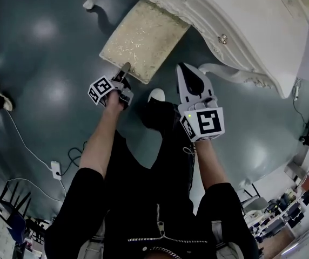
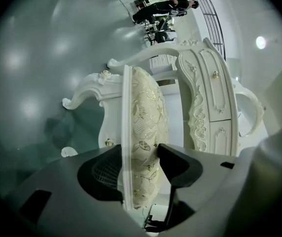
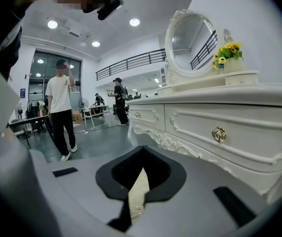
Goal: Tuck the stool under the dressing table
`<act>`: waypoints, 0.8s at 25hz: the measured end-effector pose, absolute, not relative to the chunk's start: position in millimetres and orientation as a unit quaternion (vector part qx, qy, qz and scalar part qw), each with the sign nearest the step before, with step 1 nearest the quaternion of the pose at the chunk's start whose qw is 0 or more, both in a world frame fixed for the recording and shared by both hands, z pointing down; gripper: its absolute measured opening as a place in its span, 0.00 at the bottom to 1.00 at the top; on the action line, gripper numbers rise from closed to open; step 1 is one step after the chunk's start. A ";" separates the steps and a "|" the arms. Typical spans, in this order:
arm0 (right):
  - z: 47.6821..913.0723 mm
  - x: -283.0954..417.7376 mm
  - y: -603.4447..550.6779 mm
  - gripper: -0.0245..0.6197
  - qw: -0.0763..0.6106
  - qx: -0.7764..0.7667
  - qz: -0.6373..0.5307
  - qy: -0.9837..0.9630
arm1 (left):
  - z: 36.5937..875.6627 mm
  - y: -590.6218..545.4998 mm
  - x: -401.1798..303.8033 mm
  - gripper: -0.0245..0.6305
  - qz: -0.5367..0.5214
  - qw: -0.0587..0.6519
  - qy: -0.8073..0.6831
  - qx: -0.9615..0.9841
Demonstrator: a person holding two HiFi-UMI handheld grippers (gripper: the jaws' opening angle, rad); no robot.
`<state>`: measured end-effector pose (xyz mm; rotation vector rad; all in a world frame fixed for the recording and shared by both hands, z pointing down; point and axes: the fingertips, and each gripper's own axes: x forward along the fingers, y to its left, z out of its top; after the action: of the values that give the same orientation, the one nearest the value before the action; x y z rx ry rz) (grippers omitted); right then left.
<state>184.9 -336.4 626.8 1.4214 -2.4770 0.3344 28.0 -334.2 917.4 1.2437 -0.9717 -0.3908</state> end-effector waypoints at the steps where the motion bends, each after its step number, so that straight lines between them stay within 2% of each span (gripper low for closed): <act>1: 627.4 187.6 -340.0 0.05 0.132 0.491 0.116 -0.853 | 917.4 -339.9 30.3 0.41 -0.176 0.687 -0.433 0.557; 20: 652.5 224.9 -376.4 0.05 0.105 0.498 0.094 -0.855 | 914.4 -469.5 102.8 0.38 -0.232 0.666 -0.383 0.596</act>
<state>224.9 -376.4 652.5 1.4695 -2.5219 0.2760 102.8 -469.5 914.4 1.3460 -0.8636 -0.5242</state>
